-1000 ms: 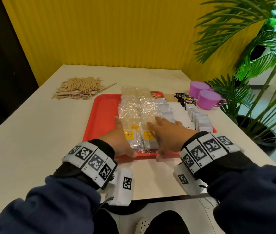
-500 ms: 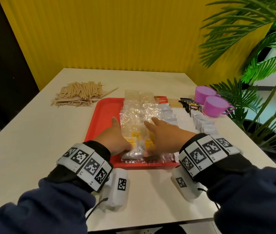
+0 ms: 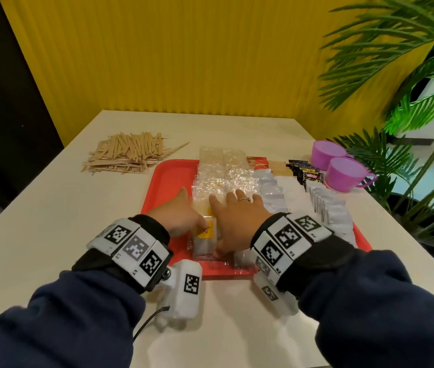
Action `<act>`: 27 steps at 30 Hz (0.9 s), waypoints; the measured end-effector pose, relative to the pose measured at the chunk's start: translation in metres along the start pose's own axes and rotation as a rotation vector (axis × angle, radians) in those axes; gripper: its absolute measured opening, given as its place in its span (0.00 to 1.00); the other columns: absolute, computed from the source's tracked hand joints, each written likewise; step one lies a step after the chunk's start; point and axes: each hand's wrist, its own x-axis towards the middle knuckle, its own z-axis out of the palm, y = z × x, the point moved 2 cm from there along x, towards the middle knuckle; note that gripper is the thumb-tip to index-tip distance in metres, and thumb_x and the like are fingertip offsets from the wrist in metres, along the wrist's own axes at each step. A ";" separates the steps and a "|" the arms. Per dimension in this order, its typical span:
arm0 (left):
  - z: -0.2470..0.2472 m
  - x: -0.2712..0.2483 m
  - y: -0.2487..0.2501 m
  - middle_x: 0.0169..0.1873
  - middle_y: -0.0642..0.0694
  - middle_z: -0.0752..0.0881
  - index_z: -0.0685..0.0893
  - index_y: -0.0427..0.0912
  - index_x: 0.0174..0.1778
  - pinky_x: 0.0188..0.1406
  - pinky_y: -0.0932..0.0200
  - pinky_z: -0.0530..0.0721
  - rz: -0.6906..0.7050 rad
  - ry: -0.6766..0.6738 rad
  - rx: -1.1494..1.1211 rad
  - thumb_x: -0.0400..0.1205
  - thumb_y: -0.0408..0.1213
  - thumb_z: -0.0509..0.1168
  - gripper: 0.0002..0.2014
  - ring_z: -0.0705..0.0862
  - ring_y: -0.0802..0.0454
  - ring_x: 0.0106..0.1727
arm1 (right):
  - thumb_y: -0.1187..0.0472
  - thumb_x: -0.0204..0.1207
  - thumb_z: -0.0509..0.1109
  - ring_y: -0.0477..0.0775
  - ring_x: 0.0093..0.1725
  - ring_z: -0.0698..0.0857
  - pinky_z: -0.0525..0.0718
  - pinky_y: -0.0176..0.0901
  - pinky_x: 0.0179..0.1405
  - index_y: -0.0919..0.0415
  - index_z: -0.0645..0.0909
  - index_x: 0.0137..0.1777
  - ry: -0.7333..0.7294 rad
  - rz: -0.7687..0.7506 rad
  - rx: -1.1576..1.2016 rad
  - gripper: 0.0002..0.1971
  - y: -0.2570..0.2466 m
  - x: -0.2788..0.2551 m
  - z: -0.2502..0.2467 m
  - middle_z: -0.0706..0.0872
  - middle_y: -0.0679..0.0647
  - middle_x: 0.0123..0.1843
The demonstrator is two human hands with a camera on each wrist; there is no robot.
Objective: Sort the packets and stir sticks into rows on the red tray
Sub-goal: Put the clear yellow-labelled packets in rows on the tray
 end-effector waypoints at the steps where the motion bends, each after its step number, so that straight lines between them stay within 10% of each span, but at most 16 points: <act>1: -0.001 0.001 0.000 0.79 0.39 0.63 0.38 0.46 0.82 0.67 0.50 0.72 -0.004 -0.004 0.004 0.75 0.36 0.72 0.51 0.69 0.39 0.74 | 0.42 0.66 0.75 0.68 0.79 0.57 0.55 0.67 0.74 0.54 0.44 0.82 -0.011 0.003 0.002 0.53 -0.001 0.001 0.000 0.59 0.66 0.79; 18: -0.002 0.014 0.005 0.81 0.39 0.57 0.37 0.45 0.82 0.63 0.59 0.72 -0.028 -0.018 -0.141 0.74 0.26 0.70 0.52 0.66 0.40 0.76 | 0.46 0.63 0.80 0.69 0.81 0.50 0.50 0.70 0.77 0.53 0.37 0.82 -0.031 0.046 -0.013 0.60 -0.009 0.011 -0.001 0.48 0.69 0.82; 22: -0.002 0.016 0.005 0.81 0.37 0.56 0.38 0.48 0.83 0.63 0.40 0.80 -0.015 -0.003 -0.322 0.72 0.18 0.67 0.53 0.76 0.38 0.63 | 0.48 0.66 0.78 0.69 0.81 0.49 0.50 0.68 0.77 0.55 0.36 0.82 0.005 0.076 0.003 0.57 -0.011 0.016 -0.007 0.48 0.68 0.82; 27: -0.003 0.012 0.006 0.82 0.38 0.51 0.37 0.47 0.82 0.62 0.43 0.81 -0.012 0.003 -0.479 0.74 0.18 0.66 0.52 0.70 0.35 0.73 | 0.47 0.69 0.76 0.68 0.82 0.47 0.50 0.69 0.76 0.55 0.35 0.82 -0.010 0.101 0.029 0.56 -0.008 0.015 -0.008 0.46 0.68 0.83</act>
